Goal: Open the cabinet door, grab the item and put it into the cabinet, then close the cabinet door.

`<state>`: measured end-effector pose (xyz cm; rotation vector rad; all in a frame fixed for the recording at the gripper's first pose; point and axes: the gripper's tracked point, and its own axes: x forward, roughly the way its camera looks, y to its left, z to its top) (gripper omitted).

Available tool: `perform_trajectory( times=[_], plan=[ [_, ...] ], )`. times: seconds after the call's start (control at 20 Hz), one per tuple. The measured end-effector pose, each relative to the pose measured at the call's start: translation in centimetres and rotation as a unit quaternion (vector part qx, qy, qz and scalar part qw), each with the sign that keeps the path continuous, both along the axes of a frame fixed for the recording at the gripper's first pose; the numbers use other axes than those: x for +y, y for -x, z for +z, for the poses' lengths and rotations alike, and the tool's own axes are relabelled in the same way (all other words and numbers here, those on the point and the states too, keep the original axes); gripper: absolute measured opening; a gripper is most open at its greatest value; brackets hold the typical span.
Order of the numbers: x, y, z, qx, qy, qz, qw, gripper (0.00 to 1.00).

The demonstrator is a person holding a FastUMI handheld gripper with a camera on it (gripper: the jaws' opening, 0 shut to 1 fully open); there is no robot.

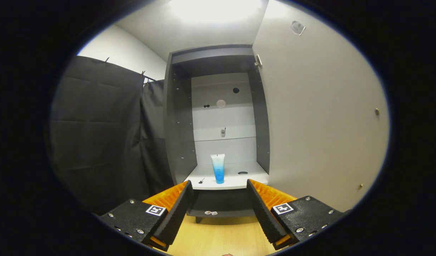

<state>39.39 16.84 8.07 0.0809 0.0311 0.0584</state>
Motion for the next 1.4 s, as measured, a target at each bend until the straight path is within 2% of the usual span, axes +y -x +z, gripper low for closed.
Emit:
perform_trajectory(
  times=[0.35,0.85,1.1,1.4],
  plan=[
    [-2.4,6.9,-1.1,-0.001,0.005,-0.003,1.000,0.93],
    [-8.3,14.0,-2.6,0.010,0.000,-0.038,0.999,0.93],
    [-13.1,15.9,-2.6,0.011,0.001,-0.083,0.996,0.93],
    [-20.2,16.7,-1.7,0.010,-0.005,-0.157,0.987,0.93]
  ],
)
